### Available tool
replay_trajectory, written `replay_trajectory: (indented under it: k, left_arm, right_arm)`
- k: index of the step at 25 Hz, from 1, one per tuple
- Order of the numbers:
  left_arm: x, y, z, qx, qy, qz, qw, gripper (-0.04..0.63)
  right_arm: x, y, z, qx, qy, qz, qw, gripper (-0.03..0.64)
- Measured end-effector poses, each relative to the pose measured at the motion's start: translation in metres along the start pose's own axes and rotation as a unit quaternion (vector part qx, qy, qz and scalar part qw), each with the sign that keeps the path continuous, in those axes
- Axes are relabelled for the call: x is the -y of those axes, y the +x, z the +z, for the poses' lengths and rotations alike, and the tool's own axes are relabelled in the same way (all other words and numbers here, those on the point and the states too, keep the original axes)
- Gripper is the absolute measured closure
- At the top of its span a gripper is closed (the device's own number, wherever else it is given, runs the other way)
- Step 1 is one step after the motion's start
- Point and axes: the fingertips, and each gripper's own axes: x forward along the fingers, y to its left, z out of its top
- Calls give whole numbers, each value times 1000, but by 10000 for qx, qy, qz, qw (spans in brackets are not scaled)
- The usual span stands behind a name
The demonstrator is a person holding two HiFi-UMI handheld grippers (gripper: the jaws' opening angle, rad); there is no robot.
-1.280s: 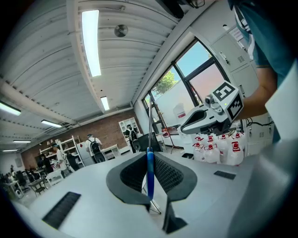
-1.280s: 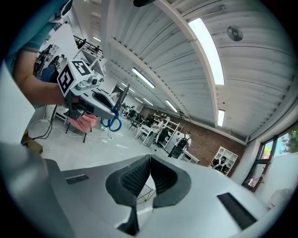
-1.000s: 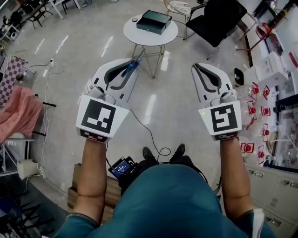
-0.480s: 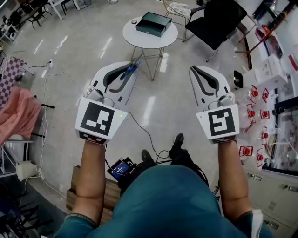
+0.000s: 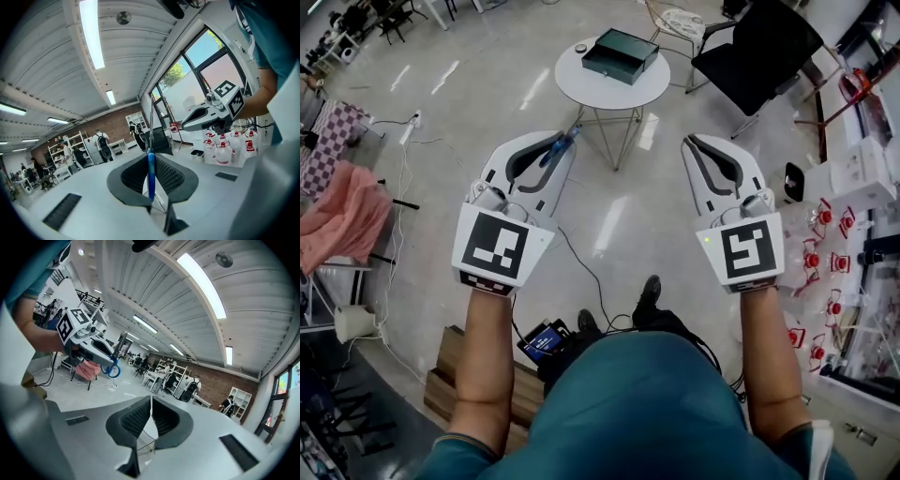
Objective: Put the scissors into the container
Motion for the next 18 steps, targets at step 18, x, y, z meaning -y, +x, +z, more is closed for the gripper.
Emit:
replay_trajectory:
  k: [18]
  left_arm:
    - [14, 80, 40, -357, 104, 534, 9979, 540]
  right_arm:
    - [92, 21, -35, 487, 74, 510, 9975, 578]
